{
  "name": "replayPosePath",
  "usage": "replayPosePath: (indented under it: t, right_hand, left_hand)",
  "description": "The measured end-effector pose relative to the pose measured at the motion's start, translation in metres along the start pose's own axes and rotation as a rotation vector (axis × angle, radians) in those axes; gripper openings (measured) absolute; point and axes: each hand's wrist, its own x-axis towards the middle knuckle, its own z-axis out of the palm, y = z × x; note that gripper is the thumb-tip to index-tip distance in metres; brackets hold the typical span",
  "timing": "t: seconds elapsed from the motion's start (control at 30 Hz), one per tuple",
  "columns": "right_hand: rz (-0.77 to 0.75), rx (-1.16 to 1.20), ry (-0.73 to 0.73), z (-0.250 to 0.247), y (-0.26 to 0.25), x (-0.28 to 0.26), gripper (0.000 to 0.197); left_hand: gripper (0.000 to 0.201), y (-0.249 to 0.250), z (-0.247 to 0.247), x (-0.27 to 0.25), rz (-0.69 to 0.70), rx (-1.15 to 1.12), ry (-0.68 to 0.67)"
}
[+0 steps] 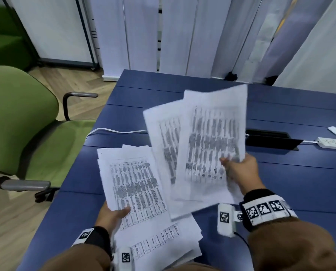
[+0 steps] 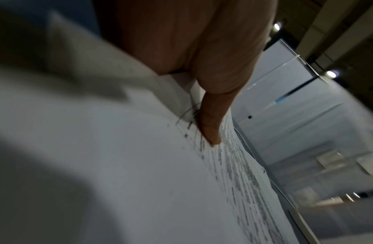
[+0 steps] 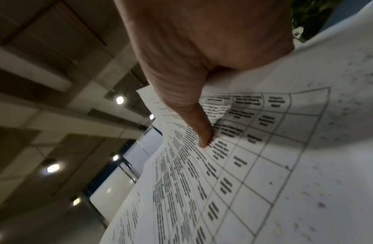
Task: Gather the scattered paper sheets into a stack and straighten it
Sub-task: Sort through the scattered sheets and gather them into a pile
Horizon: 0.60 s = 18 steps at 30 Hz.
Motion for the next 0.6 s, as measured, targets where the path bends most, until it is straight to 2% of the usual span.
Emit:
replayPosePath:
  t: [0.1, 0.17, 0.27, 0.37, 0.43, 0.53, 0.6]
  right_hand:
    - [0.151, -0.134, -0.079, 0.009, 0.050, 0.003, 0.027]
    - [0.164, -0.335, -0.138, 0.010, 0.090, 0.005, 0.031]
    - [0.203, -0.574, -0.281, 0.005, 0.129, 0.002, 0.053]
    - [0.195, -0.809, -0.300, -0.011, 0.145, 0.004, 0.079]
    - [0.133, -0.969, -0.338, -0.018, 0.149, 0.007, 0.081]
    - [0.122, -0.910, -0.492, -0.017, 0.153, 0.008, 0.077]
    - [0.141, -0.831, -0.488, -0.021, 0.155, 0.012, 0.077]
  left_hand:
    - [0.069, -0.002, 0.025, 0.002, -0.016, 0.102, -0.059]
    - [0.067, -0.003, 0.042, 0.001, 0.003, 0.228, -0.052]
    - [0.046, 0.005, 0.065, -0.008, 0.020, 0.234, -0.005]
    - [0.059, 0.015, 0.080, -0.017, -0.109, 0.142, -0.081]
    - [0.067, 0.022, 0.087, -0.025, -0.134, 0.120, -0.135]
    - [0.089, 0.022, 0.096, -0.028, -0.170, 0.142, -0.134]
    - [0.095, 0.020, 0.101, -0.026, -0.181, 0.110, -0.143]
